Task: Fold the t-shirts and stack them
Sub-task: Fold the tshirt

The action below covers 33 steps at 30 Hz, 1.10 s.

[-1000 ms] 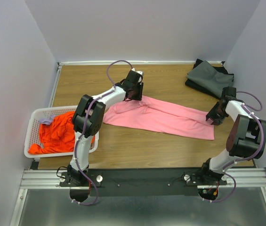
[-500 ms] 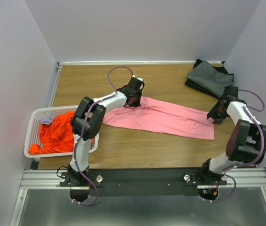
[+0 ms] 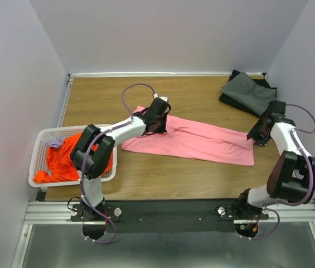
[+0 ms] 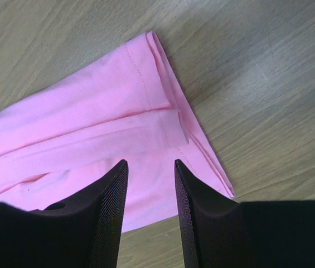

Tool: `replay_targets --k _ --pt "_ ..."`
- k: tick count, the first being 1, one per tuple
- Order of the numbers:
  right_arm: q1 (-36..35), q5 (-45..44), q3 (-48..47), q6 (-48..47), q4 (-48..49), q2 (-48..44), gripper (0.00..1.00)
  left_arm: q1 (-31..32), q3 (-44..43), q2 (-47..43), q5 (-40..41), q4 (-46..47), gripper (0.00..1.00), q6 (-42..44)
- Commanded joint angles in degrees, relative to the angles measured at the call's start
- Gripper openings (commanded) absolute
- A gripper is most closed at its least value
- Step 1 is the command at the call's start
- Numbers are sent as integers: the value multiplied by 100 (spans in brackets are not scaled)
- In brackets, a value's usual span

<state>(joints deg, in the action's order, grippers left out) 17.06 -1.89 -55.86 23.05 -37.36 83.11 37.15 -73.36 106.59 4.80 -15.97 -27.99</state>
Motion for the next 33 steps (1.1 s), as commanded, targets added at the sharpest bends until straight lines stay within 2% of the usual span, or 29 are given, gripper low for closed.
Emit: replay_targets --k 1,13,15,19,21,27,33 --pt "52 154 22 -160 -166 -67 46 205 155 -235 109 59 0 -286" --pt "43 602 -13 -151 -183 83 46 671 709 -454 373 -178 0 -769" --pt "34 611 13 -151 -183 30 47 680 736 -481 443 -249 7 -814" --pt "34 637 66 -143 -183 3 48 741 701 -639 531 -424 46 -805" --pt "26 637 22 -151 -175 38 49 759 692 -787 461 -425 57 -796" --pt "-10 637 -145 -160 -175 135 50 742 306 -1017 337 -539 70 -717" --pt "-36 760 -320 -169 -166 328 50 294 -309 -500 399 -662 72 -515"
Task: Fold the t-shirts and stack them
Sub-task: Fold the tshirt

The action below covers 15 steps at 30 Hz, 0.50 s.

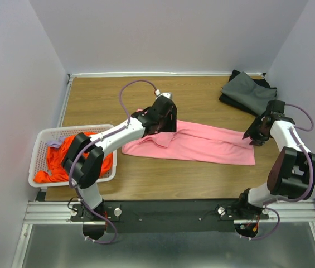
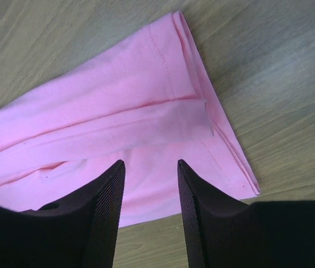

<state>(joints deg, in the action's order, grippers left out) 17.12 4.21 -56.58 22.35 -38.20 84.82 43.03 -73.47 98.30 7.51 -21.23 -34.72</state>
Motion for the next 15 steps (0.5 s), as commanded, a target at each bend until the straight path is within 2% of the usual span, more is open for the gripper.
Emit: replay_targets --k 1,8,15 --pt "-43 159 -283 -99 -83 184 50 -451 -343 417 128 -74 72 167" --pt "-148 414 -688 -82 -21 474 51 -1084 -738 1339 5 146 72 211" --pt "-183 256 -846 -73 92 746 51 -1647 -721 1806 110 286 72 281"
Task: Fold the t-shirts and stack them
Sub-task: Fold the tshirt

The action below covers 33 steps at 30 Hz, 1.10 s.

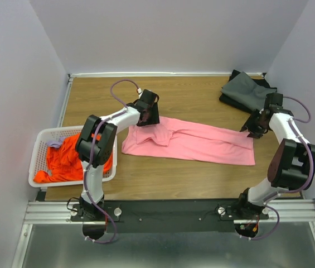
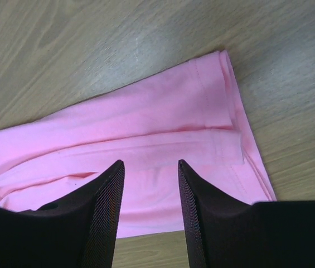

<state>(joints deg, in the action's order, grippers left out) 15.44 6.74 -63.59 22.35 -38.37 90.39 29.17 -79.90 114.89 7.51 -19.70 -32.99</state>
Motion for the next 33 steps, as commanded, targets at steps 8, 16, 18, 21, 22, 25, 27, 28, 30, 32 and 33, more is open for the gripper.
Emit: replay_targets --k 8,16,18,21,22,25,27,28,30,32,33 --pt "-15 81 -74 -152 488 638 51 -473 141 244 23 388 72 249" --pt "-15 117 154 -231 638 585 51 -482 36 288 -100 415 72 346" --pt "-15 -84 154 -196 611 576 51 -482 9 288 -118 406 72 372" --pt "-15 -602 286 -82 559 437 51 -482 36 271 -135 406 72 373" --pt "-15 -647 390 -90 550 392 51 -474 62 271 -136 432 72 373" --pt "-6 -964 488 -90 541 278 50 -474 115 279 -162 450 73 373" --pt "11 -1069 488 -38 532 304 50 -482 158 288 -179 476 73 381" --pt "11 -1096 488 -29 524 330 49 -482 159 280 -188 476 73 381" --pt "47 -1122 444 -38 488 383 49 -474 194 279 -197 494 73 373" --pt "47 -1088 409 -29 488 409 48 -474 203 262 -223 511 73 364" --pt "47 -1061 409 -29 488 427 48 -482 211 262 -232 529 73 355"
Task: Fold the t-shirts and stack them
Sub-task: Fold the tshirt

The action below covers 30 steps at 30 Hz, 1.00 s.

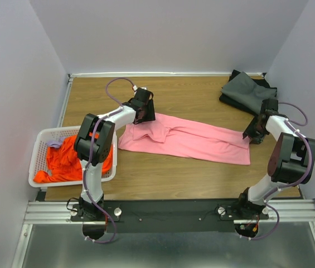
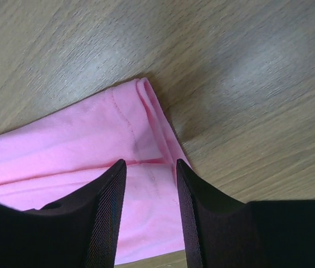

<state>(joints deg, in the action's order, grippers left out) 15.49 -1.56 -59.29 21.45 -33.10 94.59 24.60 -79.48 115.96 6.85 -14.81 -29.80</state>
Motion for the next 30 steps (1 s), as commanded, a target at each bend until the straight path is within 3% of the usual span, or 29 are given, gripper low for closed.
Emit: replay_targets --k 1,6,14,20,30 --pt "42 -213 -39 69 -38 25 48 -25 170 155 -175 39 73 36" --pt "42 -160 -4 78 -47 113 47 -25 109 190 -219 31 73 45" --pt "42 59 5 52 -47 192 33 -25 -6 260 -228 4 73 71" --pt "42 86 14 -36 -100 87 3 -25 -76 304 -255 -13 73 89" --pt "42 121 409 -80 -451 -694 2 -25 -296 506 -219 -163 73 159"
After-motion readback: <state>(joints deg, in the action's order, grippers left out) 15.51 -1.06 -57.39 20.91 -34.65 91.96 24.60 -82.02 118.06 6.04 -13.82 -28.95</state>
